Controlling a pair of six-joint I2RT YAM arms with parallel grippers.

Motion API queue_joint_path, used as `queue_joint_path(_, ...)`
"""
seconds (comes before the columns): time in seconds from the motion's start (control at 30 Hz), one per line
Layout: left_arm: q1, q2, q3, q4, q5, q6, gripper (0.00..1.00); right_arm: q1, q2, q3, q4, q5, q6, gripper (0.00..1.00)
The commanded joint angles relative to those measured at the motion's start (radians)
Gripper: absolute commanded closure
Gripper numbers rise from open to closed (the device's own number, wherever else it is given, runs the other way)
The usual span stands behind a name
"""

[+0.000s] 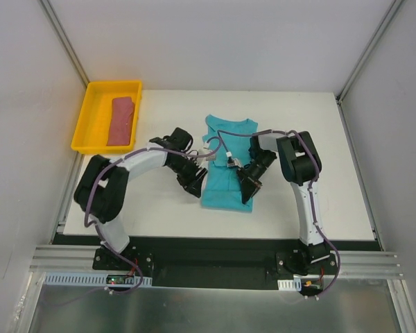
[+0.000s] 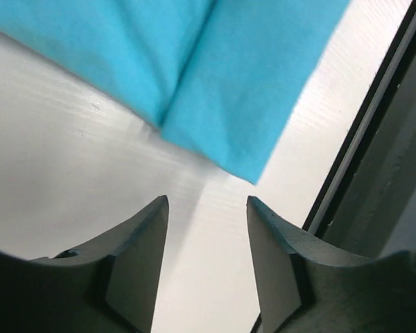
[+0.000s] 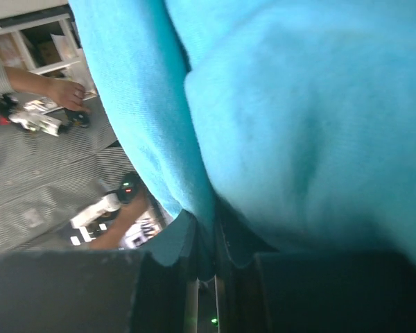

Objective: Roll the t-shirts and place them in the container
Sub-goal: Roll the T-shirt to the center of the board.

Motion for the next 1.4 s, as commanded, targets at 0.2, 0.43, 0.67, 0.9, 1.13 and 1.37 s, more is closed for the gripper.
queue_joint_path(0.2,-0.259,-0.355,-0.217,0.208,-0.216,0.39,0.44,-0.001,0.112,0.114,-0.181,0.032,0.09,0.93)
queue_joint_path(0.43,-0.311,-0.3,-0.314,0.425,-0.319,0.51,0.43,0.007,0.11,0.112,-0.189,0.043,0.079,0.93)
queue_joint_path(0.67,-0.327,-0.233,-0.34,0.506,-0.365,0.547,0.43,0.01,0.109,0.109,-0.192,0.046,0.072,0.94)
queue_joint_path(0.9,-0.365,-0.176,-0.372,0.503,-0.382,0.606,0.59,0.01,0.112,0.112,-0.199,0.041,0.066,0.89)
queue_joint_path(1.13,-0.386,-0.121,-0.294,0.421,-0.41,0.571,0.99,-0.025,0.037,0.098,-0.202,-0.008,0.007,0.51)
queue_joint_path(1.37,-0.344,-0.127,-0.178,0.212,-0.21,0.466,1.0,-0.206,-0.295,0.241,-0.117,-0.064,0.019,0.19)
